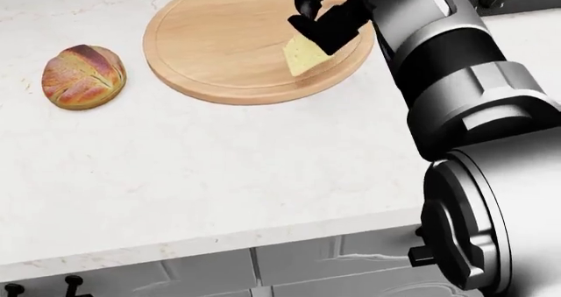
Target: Place the bread and cheese on the cutting board.
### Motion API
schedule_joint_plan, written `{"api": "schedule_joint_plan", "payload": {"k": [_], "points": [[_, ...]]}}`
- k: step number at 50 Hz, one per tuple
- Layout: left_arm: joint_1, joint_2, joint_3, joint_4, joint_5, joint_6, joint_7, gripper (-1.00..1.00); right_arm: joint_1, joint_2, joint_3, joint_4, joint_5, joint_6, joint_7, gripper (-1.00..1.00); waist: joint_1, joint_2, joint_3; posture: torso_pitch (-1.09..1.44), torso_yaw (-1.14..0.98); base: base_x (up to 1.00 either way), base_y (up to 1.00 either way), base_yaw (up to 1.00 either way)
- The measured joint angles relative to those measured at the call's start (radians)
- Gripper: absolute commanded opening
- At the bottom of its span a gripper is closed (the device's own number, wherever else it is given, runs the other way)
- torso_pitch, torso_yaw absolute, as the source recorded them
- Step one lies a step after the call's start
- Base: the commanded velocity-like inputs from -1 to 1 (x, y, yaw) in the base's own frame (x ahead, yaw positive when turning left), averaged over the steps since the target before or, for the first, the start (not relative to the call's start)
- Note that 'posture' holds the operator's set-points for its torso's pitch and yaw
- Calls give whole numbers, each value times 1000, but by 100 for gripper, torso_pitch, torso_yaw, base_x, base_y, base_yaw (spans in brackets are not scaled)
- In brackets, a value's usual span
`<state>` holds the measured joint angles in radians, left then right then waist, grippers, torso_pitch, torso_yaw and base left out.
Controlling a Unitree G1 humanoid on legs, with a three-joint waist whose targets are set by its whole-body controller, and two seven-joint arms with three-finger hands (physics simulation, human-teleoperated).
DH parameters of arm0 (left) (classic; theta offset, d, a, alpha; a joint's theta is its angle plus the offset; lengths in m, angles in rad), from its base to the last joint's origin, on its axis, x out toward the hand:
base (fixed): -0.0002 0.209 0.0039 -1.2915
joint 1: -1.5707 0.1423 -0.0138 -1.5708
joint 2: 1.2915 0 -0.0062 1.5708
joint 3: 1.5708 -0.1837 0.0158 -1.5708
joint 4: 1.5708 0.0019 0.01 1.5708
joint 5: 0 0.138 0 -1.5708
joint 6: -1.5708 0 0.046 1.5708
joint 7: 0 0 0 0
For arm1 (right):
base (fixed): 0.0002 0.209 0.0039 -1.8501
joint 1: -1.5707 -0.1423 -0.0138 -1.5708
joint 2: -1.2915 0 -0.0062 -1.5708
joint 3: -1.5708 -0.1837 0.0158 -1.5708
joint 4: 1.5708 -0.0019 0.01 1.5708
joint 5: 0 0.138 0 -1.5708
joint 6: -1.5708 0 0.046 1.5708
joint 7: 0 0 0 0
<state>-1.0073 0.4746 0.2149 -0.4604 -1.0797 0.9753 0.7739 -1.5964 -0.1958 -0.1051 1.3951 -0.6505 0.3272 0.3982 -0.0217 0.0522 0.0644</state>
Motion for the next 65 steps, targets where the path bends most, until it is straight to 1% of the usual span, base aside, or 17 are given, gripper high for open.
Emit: {"api": "schedule_joint_plan", "payload": {"k": [10, 18, 23, 33, 34, 35, 40, 54, 60, 65], "points": [[-5, 2, 3, -1, -7, 3, 7, 100, 15, 2, 3, 0, -7, -49, -102, -100, 1, -5, -2, 0, 0, 0, 0, 0], [-3, 4, 4, -11, -17, 5, 15, 100, 44, 13, 20, 10, -45, -104, -200, -100, 1, -6, -2, 0, 0, 0, 0, 0], [1, 2, -2, -5, -11, 0, 7, 100, 56, 23, 17, 11, -61, -131, -234, -100, 2, -6, -2, 0, 0, 0, 0, 0], [-3, -3, -2, -7, -7, 4, 7, 100, 46, 26, 8, 7, -67, -169, -281, -100, 1, -8, -2, 0, 0, 0, 0, 0], [-3, -2, -2, -7, -7, 4, 6, 100, 45, 26, 6, 6, -67, -168, -278, -5, 1, -9, -2, 0, 0, 0, 0, 0], [-3, -2, -1, -7, -7, 4, 6, 100, 45, 26, 7, 4, -67, -167, -272, 100, 1, -9, -3, 0, 0, 0, 0, 0], [-3, -2, 0, -7, -6, 2, 6, 100, 46, 26, 6, 7, -67, -154, -246, 100, 2, -11, -3, 0, 0, 0, 0, 0], [-5, -1, 2, -12, -11, 6, 9, 100, 49, 27, 4, 8, -70, -150, -247, 100, 2, -9, -2, 0, 0, 0, 0, 0], [-3, 0, 1, -9, -12, 4, 10, 100, 21, 17, -21, 4, -38, -170, -267, 100, 2, -8, 1, 0, 0, 0, 0, 0], [0, -3, -5, -11, -10, 3, 8, 100, 2, 5, -23, -10, -5, -196, -289, 100, 3, -10, -1, 0, 0, 0, 0, 0]]}}
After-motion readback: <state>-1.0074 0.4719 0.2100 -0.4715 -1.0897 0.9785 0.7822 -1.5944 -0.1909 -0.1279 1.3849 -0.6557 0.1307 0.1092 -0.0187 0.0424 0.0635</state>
